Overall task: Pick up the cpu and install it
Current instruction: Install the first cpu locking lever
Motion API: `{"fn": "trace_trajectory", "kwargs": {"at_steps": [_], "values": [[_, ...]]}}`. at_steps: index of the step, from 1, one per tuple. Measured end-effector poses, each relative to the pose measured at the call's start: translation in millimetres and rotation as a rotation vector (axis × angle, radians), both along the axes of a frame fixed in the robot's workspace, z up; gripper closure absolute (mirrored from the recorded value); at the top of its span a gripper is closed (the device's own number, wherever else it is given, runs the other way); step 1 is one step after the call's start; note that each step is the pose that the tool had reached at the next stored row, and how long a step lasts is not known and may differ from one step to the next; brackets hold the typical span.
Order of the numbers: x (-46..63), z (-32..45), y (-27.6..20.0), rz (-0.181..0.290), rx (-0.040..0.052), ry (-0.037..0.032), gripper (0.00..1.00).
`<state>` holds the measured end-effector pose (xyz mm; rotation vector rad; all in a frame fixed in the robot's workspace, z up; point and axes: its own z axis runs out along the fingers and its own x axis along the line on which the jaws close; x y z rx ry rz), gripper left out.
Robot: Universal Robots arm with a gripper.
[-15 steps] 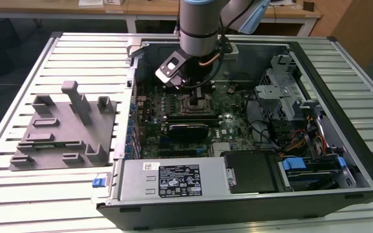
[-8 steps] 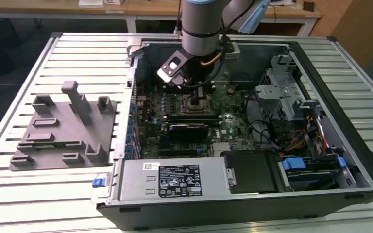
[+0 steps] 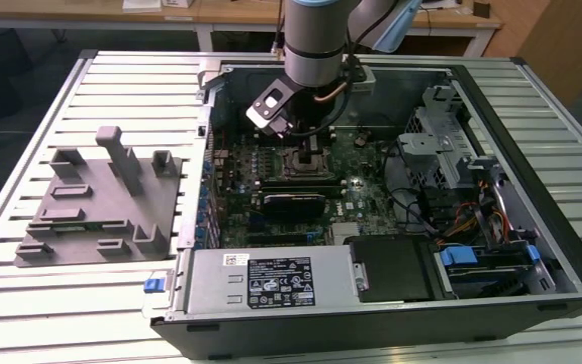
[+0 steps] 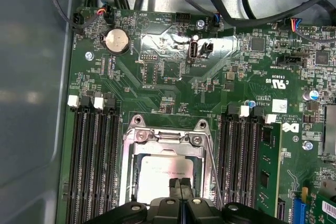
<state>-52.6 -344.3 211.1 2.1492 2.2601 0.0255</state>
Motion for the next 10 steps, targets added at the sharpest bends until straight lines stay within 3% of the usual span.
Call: {"fn": "trace_trajectory", "kwargs": {"at_steps": [10], "values": [[0.1,9.2,0.0,0.000,-0.0001,0.0001,0.89]]}}
